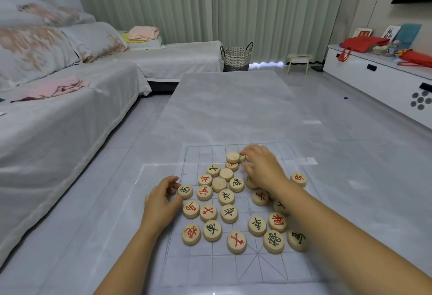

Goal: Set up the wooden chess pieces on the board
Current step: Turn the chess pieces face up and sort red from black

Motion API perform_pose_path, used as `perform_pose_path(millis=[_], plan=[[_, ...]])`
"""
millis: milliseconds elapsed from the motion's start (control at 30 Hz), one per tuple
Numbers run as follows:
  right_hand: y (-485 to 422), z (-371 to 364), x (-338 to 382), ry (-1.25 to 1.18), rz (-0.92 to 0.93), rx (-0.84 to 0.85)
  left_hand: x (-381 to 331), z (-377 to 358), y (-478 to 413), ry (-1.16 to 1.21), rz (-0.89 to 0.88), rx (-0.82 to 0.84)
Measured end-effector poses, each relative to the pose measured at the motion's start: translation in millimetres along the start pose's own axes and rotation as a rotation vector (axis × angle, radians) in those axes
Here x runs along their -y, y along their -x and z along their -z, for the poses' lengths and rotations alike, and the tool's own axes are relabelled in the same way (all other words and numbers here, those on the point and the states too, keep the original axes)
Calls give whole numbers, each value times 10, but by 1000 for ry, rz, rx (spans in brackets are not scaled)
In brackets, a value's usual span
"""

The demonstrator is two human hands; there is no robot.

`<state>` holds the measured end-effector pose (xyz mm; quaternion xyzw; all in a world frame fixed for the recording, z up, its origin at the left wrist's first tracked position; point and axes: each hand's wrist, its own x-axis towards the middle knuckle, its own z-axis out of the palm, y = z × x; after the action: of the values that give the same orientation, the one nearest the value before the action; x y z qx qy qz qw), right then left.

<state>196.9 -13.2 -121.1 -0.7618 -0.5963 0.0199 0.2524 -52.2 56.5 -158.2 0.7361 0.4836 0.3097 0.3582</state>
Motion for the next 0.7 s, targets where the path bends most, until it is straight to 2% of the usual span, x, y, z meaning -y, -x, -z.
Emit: perform_pose_path(millis=[167, 300, 400, 567, 634, 701], plan=[[-405, -207, 169, 262, 30, 256, 43, -21, -21, 64, 4, -24], [-474, -215, 141, 297, -13, 246, 80, -26, -49, 81, -3, -36], [-378, -130, 69, 84, -57, 139, 87, -31, -58, 104, 0, -47], [144, 241, -190, -637, -322, -76, 69, -27, -40, 91, -9, -47], [470, 346, -387, -738, -394, -135, 59, -33, -34, 42, -16, -45], [771, 398, -563, -723, -438, -182, 47, -48, -38, -42, -41, -69]])
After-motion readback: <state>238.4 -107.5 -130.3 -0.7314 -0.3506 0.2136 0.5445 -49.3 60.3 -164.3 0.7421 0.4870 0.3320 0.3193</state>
